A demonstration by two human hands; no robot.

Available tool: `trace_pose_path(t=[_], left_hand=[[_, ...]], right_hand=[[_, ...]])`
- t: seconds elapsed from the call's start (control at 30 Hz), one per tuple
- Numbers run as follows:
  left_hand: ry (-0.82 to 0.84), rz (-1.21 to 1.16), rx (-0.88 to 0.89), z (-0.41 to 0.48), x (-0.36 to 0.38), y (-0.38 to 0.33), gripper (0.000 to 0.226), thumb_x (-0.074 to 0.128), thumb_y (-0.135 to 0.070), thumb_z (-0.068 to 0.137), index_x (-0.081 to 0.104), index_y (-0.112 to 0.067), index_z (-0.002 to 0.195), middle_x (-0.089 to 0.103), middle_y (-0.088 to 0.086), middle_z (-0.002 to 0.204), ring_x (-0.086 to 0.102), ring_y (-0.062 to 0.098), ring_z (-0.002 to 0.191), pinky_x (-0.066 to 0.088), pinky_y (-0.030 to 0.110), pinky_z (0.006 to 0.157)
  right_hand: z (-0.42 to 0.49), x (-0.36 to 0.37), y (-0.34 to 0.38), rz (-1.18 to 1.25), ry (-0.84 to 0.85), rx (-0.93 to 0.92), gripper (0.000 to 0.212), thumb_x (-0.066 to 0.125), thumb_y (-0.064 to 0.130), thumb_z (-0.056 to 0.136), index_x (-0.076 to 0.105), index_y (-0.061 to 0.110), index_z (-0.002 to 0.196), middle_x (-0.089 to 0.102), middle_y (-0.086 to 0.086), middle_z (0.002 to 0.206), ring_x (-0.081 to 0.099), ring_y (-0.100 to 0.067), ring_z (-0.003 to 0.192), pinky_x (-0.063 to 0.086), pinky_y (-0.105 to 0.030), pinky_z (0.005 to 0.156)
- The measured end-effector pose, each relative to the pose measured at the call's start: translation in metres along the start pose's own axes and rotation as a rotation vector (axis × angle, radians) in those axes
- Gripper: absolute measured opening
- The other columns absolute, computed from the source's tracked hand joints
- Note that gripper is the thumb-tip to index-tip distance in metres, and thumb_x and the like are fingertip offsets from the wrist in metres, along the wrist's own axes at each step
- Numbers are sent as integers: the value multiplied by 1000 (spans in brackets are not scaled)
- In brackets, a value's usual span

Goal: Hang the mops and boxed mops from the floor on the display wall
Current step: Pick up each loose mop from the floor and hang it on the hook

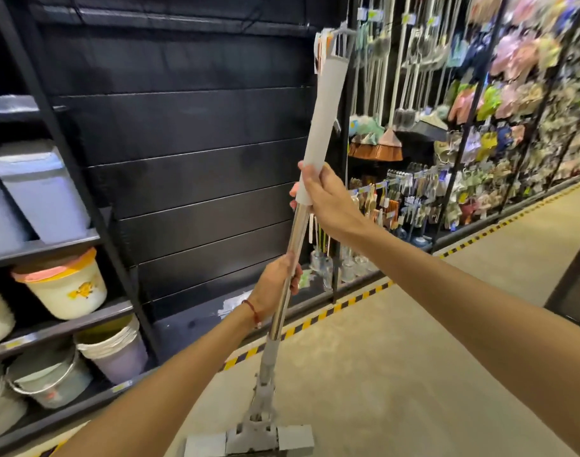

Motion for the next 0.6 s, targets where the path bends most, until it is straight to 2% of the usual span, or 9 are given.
trace_pose_path(t=[0.1,0.17,0.3,0.37,0.47,0.6], left_hand=[[12,15,-36,42,-17,8,49,36,-43,110,59,-4,92,60,12,84,58,22,76,55,26,72],[12,5,-60,71,-24,13,47,34,-35,111,63,-2,93,64,13,85,61,26,82,56,26,77],[-72,-153,-97,141,-34,10,49,34,-42,110,69,-10,98,69,6,88,67,20,83,54,43,94],[-78,-190,-58,185,-35,-5,51,36,-49,107,69,-12,100,67,5,87,64,20,80,55,45,92],[-45,-86,-15,255,-33,-20,59,42,-64,91,63,-9,91,63,6,79,61,19,71,57,38,81],[-39,-20,-26,340,-36,-27,56,35,-58,104,60,-11,88,66,6,79,65,21,72,58,49,93]], right_hand=[[40,4,-27,4,-2,5,38,37,36,110,46,6,131,57,-3,98,59,-13,89,57,-27,84],[69,5,-41,-8,-7,-9,38,38,38,110,47,8,131,58,-1,99,60,-13,90,60,-31,87],[140,1,-64,-3,-3,-37,29,39,36,111,50,12,121,59,-3,96,61,-17,86,59,-32,86],[179,-7,-76,-46,-5,-41,29,39,38,111,51,12,120,61,-4,99,64,-19,89,60,-29,83],[246,-22,-95,-89,17,-52,34,39,39,111,54,10,120,63,-4,99,67,-18,89,59,-24,79],[328,-43,-112,-65,48,-48,35,42,38,111,56,10,126,65,-3,101,70,-18,90,60,-27,81]])
Point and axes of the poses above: each hand's wrist, its own z-axis towards the middle knuckle, its own x-axis out of the palm, y = z × x, the point moved 9 cm from there along z, towards the middle knuckle
